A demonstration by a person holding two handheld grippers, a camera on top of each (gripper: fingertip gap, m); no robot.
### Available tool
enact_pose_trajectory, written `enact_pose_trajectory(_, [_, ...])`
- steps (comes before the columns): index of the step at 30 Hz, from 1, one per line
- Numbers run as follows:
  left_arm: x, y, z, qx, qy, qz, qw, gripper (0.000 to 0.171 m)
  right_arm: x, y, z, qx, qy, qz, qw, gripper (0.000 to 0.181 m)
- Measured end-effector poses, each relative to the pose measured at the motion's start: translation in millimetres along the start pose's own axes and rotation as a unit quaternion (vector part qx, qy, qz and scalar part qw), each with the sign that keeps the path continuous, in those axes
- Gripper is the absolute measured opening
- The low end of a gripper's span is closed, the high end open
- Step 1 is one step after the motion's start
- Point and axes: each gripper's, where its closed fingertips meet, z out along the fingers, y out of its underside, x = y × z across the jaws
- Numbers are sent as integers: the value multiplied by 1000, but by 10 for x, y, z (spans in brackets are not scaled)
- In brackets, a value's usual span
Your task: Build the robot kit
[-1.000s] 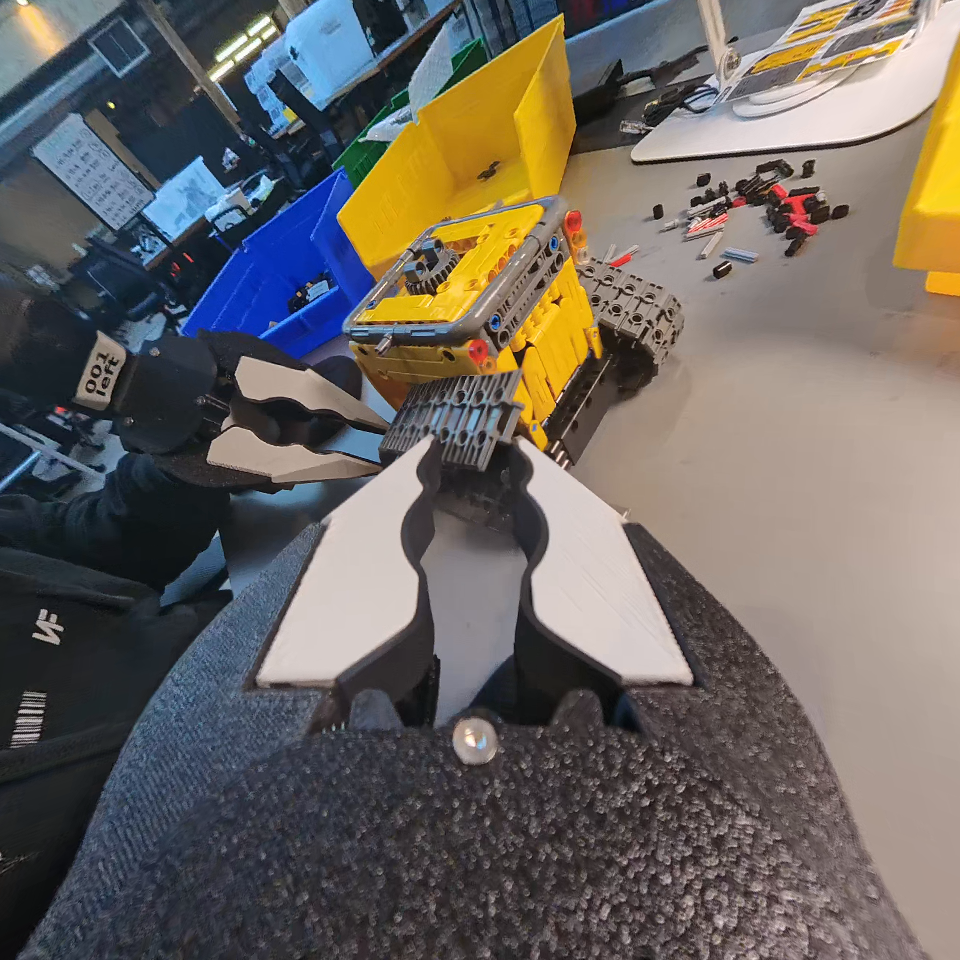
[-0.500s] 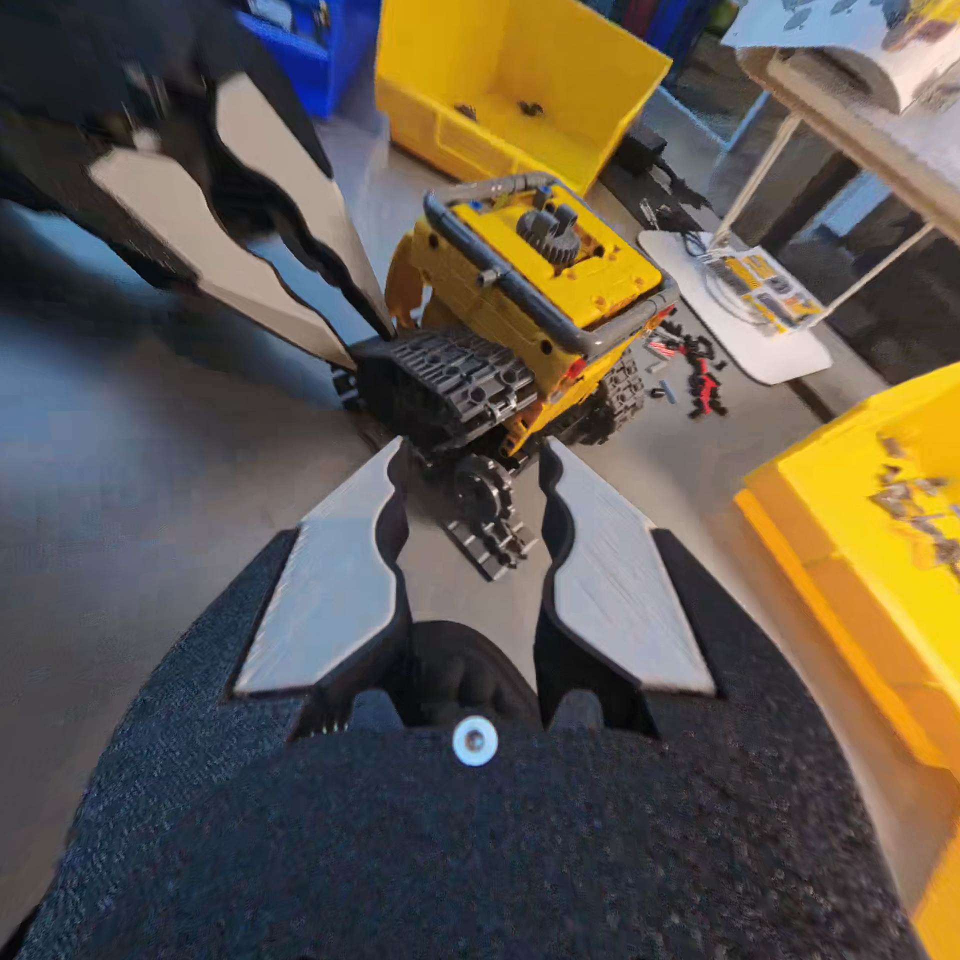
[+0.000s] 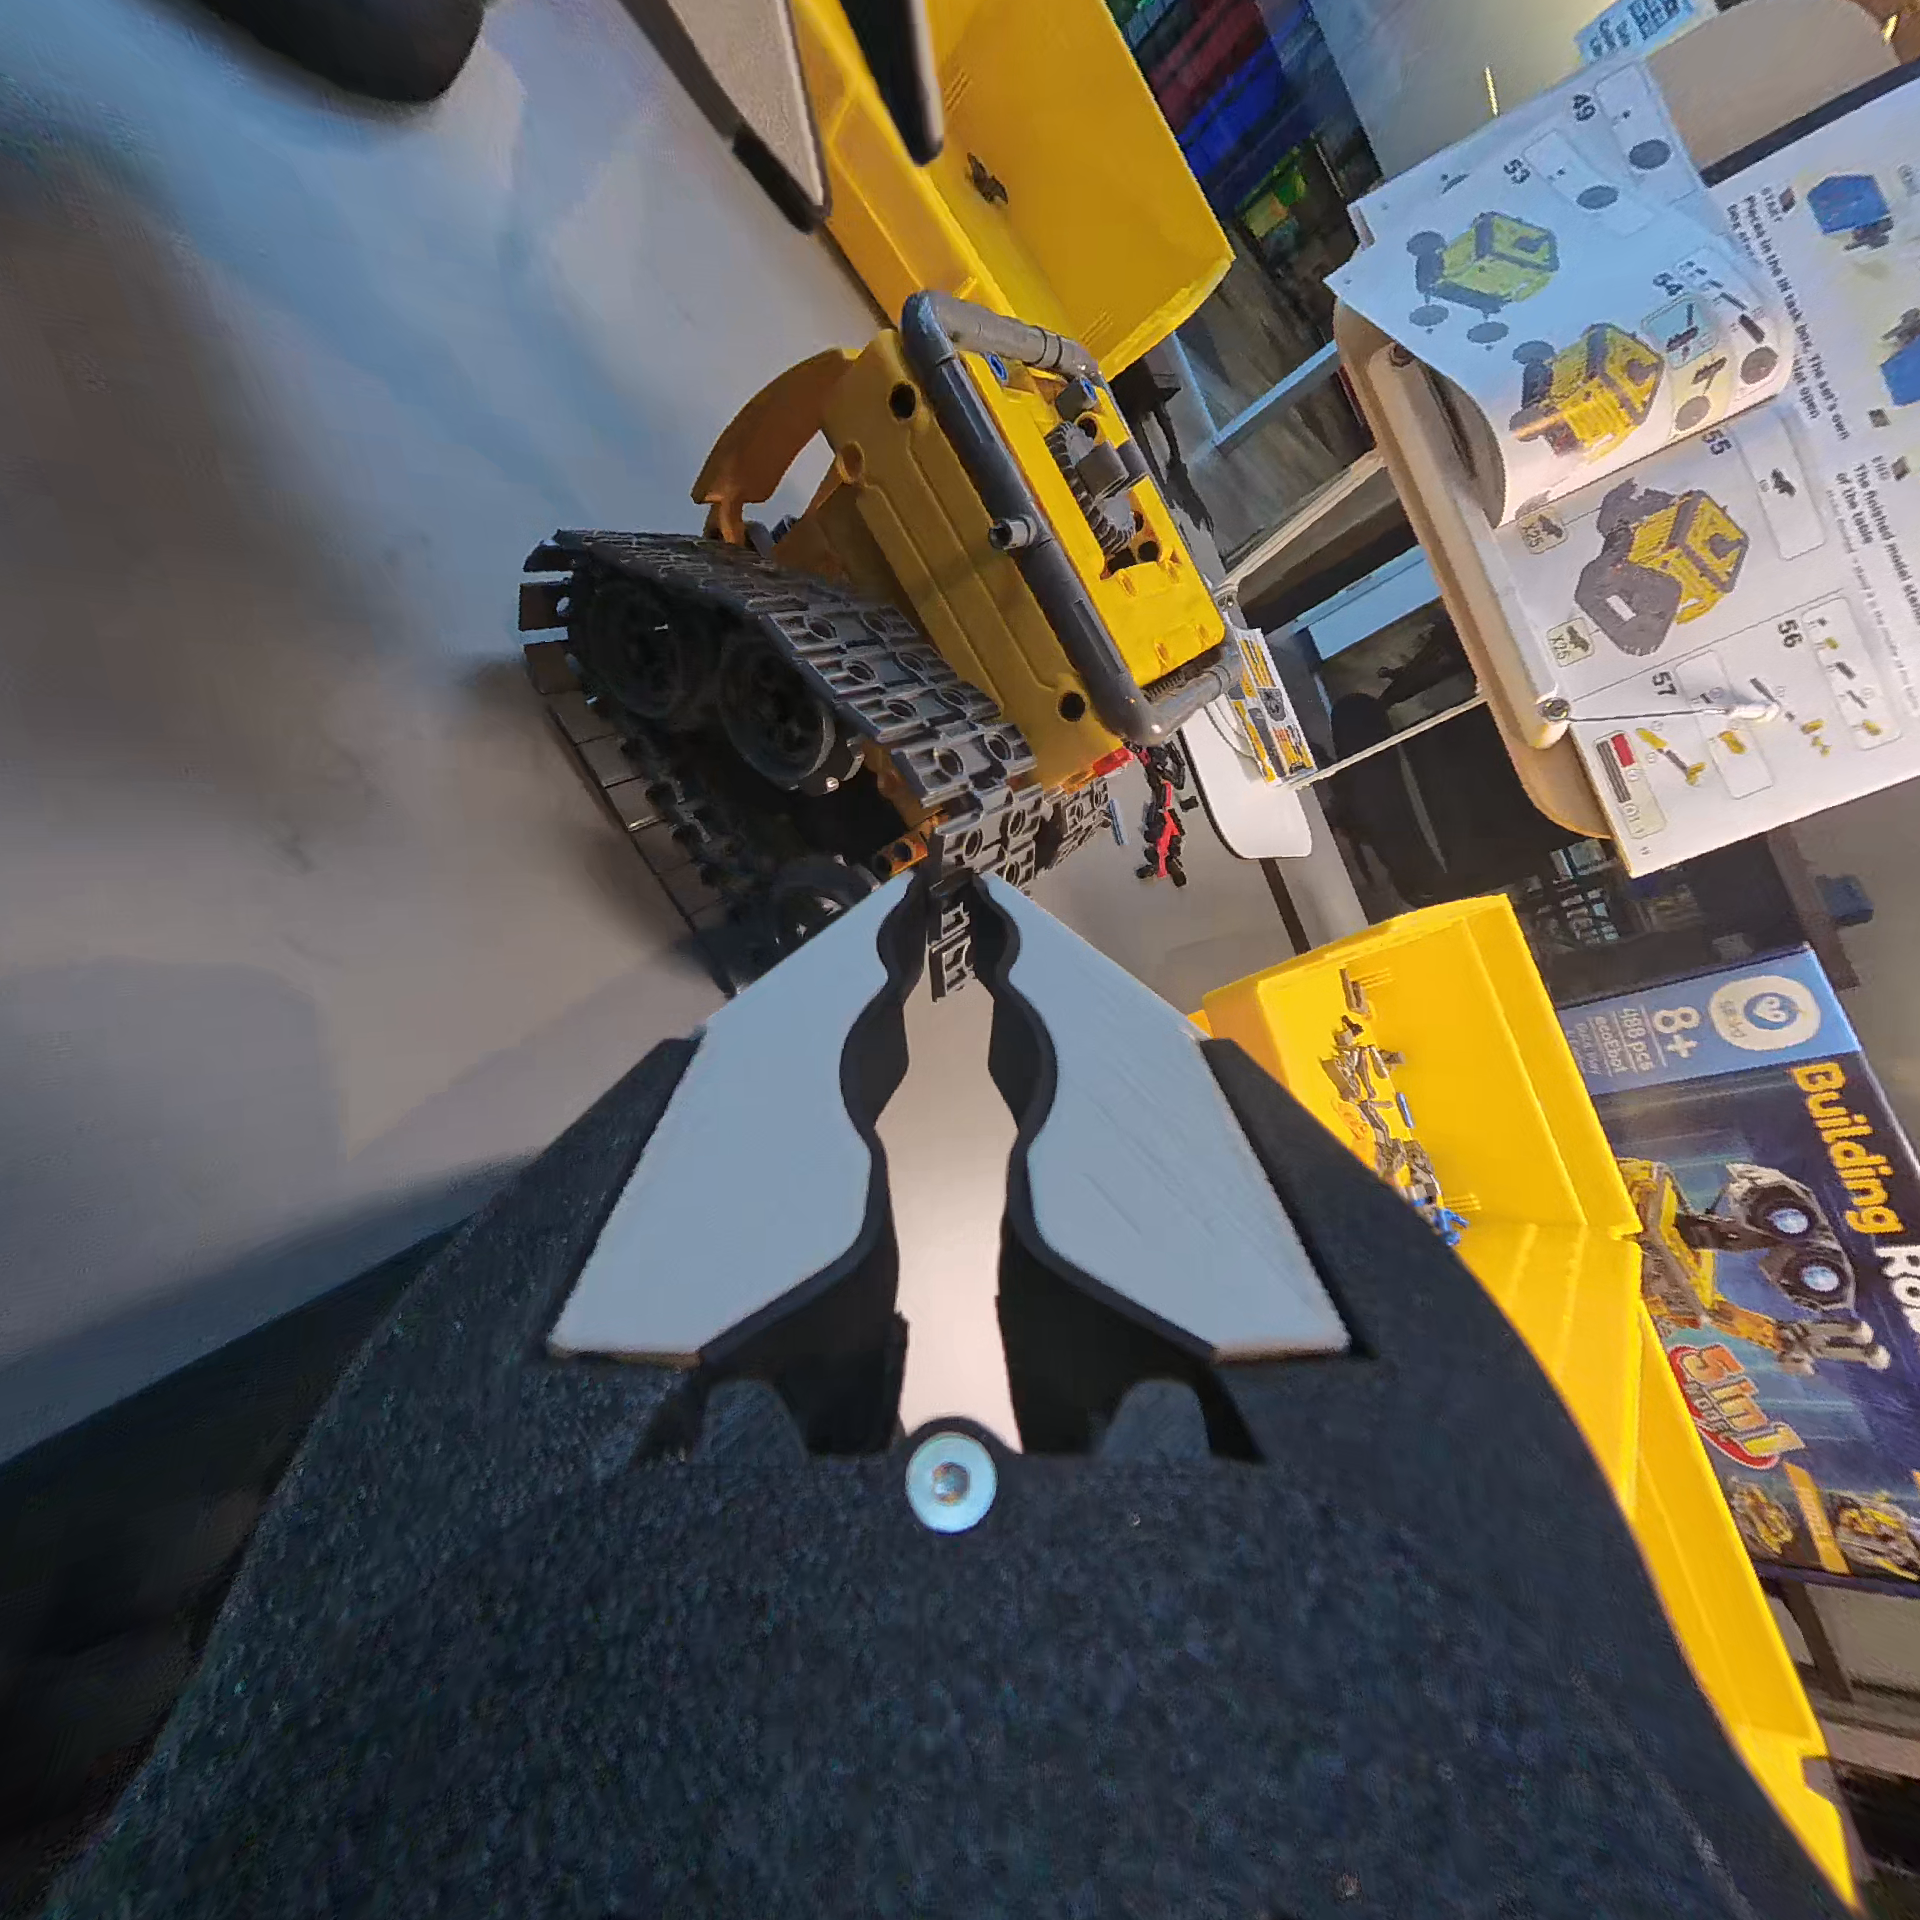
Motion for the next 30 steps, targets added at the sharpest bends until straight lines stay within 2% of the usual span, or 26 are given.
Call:
enact_pose_trajectory(3, [-5, 53, 111, -18, -13, -19, 1000, 49, -3, 8, -12, 0, -9, -20, 1000, 8])
enact_pose_trajectory(4, [19, 72, 161, -22, -15, -23, 999, 52, 5, -2, -25, 1, -8, -28, 1000, 7])
enact_pose_trajectory(7, [-22, 220, 272, -65, -56, 22, 996, 41, 31, -63, -82, 13, -1, -38, 999, 6])
enact_pose_trajectory(9, [25, 236, 296, -68, -55, 27, 996, 30, 23, -43, -95, 11, -2, -37, 999, 7])
enact_pose_trajectory(17, [38, 244, 278, -72, -52, 12, 996, 28, -58, -83, -169, 27, -16, -62, 998, 5])
enact_pose_trajectory(30, [54, 255, 242, -67, -29, 18, 997, 26, -93, 61, -62, -1, -41, -87, 995, 5])
